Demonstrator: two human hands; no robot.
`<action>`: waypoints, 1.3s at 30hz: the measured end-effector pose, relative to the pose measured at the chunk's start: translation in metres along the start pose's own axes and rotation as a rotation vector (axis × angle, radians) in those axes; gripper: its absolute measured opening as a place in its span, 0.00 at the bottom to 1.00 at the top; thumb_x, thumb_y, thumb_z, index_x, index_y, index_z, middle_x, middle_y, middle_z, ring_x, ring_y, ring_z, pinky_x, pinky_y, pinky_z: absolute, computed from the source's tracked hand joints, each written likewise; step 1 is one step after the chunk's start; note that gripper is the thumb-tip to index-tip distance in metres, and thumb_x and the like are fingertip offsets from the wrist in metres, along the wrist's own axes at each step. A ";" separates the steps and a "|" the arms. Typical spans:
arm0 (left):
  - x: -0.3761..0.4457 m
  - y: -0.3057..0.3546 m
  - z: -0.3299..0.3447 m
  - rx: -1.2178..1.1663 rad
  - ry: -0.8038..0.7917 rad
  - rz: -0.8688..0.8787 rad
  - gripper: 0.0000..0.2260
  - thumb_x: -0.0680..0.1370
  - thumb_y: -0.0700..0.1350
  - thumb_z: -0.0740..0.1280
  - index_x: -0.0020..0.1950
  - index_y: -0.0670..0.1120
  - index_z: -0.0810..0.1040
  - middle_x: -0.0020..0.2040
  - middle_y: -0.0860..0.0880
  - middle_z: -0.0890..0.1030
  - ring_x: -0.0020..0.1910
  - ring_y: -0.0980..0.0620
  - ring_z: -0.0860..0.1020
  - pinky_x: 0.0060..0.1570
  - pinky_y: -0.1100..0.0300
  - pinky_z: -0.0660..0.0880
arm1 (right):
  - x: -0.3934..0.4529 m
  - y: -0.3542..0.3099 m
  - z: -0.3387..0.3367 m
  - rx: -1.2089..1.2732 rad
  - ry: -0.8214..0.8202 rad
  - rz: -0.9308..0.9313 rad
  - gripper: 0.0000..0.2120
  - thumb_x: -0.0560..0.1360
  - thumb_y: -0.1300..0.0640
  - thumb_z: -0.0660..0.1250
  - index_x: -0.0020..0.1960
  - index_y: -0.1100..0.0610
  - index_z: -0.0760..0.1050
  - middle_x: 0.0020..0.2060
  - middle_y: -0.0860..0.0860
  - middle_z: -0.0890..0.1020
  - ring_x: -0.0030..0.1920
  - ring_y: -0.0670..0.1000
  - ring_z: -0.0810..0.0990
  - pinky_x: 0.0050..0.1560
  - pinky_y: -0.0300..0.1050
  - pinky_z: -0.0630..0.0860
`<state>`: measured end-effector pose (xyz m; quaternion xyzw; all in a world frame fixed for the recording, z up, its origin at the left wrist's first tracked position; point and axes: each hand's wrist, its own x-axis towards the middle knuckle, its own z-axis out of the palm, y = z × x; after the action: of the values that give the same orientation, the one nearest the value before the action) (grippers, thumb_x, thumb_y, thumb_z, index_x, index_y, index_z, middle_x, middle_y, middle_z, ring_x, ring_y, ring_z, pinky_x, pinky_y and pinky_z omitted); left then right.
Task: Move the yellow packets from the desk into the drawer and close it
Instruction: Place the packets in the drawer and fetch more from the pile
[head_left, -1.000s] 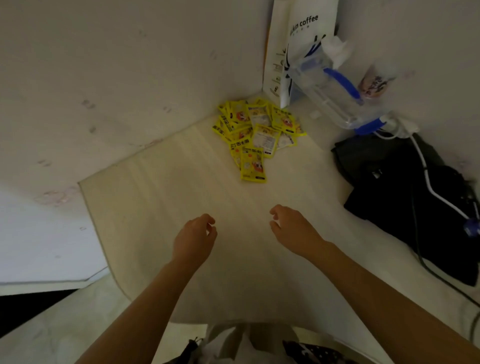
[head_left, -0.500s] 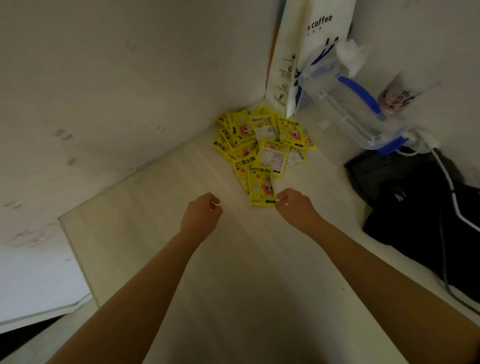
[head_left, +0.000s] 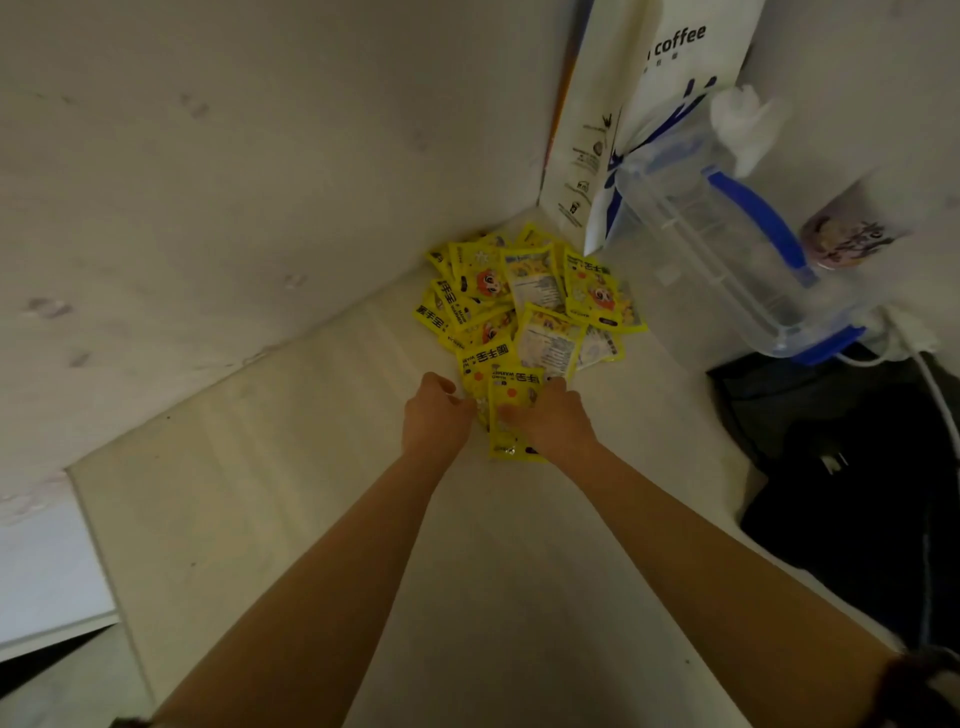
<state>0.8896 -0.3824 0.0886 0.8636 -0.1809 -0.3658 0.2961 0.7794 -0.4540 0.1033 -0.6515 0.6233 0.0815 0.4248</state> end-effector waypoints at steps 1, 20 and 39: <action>0.002 0.003 0.002 -0.024 0.011 -0.020 0.14 0.74 0.45 0.67 0.58 0.43 0.73 0.53 0.44 0.80 0.44 0.48 0.75 0.43 0.57 0.71 | 0.001 -0.001 0.002 -0.023 0.014 0.010 0.43 0.68 0.42 0.72 0.72 0.60 0.56 0.64 0.60 0.68 0.64 0.63 0.71 0.62 0.59 0.72; 0.009 0.010 0.020 -0.227 -0.043 -0.122 0.09 0.69 0.46 0.75 0.47 0.46 0.80 0.41 0.49 0.80 0.42 0.49 0.78 0.42 0.57 0.73 | 0.017 0.024 0.004 -0.017 -0.028 0.021 0.41 0.61 0.48 0.79 0.66 0.58 0.64 0.61 0.58 0.72 0.63 0.60 0.71 0.61 0.52 0.71; 0.029 0.048 0.016 -0.263 -0.083 0.083 0.07 0.70 0.47 0.72 0.45 0.45 0.82 0.47 0.40 0.84 0.48 0.42 0.82 0.51 0.43 0.79 | 0.072 0.009 -0.101 0.195 0.238 -0.214 0.16 0.75 0.51 0.67 0.57 0.60 0.76 0.50 0.55 0.80 0.52 0.57 0.80 0.52 0.51 0.77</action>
<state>0.8926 -0.4403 0.0958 0.7932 -0.1789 -0.4092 0.4139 0.7434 -0.5724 0.1172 -0.6749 0.6011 -0.1026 0.4155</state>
